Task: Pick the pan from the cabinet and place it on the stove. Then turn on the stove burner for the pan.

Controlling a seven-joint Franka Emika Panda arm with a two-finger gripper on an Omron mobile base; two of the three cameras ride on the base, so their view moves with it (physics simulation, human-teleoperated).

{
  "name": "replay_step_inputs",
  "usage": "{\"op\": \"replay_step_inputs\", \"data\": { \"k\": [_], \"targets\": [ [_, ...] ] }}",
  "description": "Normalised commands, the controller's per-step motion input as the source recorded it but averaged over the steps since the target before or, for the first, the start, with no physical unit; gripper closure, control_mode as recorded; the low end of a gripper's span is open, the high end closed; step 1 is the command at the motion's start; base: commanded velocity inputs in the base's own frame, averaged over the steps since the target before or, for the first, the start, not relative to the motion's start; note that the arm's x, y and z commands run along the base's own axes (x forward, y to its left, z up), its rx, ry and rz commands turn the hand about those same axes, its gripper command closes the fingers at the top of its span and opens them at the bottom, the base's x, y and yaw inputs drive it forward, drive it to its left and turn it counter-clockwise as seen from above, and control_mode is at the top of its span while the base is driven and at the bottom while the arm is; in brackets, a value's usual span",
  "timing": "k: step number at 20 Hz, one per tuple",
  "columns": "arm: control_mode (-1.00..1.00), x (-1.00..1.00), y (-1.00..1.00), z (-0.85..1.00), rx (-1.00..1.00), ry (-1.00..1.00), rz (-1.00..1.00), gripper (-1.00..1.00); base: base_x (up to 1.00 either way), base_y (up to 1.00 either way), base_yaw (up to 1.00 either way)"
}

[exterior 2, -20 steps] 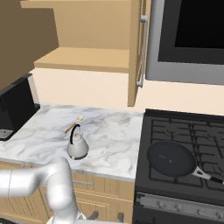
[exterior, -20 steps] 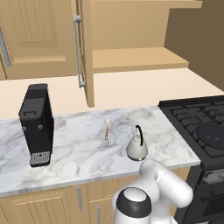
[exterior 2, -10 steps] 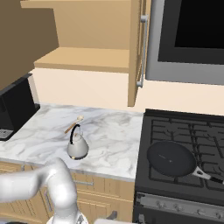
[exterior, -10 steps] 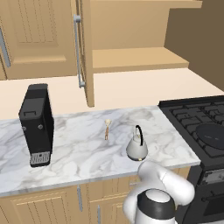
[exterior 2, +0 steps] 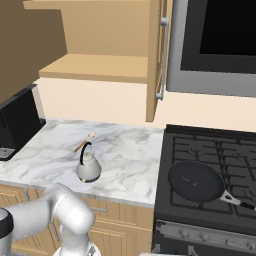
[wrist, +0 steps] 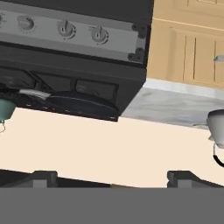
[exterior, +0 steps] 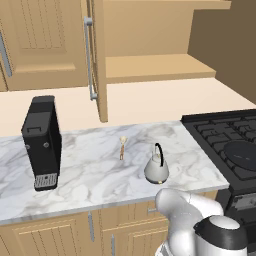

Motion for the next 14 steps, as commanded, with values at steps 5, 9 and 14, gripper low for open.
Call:
{"op": "replay_step_inputs", "data": {
  "k": [5, 9, 14],
  "targets": [
    [-1.0, 0.09, -0.18, -0.1, 0.04, 0.07, 0.04, -1.0, 0.0, 0.0, 0.0],
    [-1.0, 0.24, 0.06, -0.02, 0.0, 0.06, -0.02, -1.0, 0.0, 0.0, 0.0],
    [-1.0, 0.28, 0.21, -0.04, 0.0, 0.07, -0.1, -1.0, 0.0, 0.0, 0.0]
  ]
}}
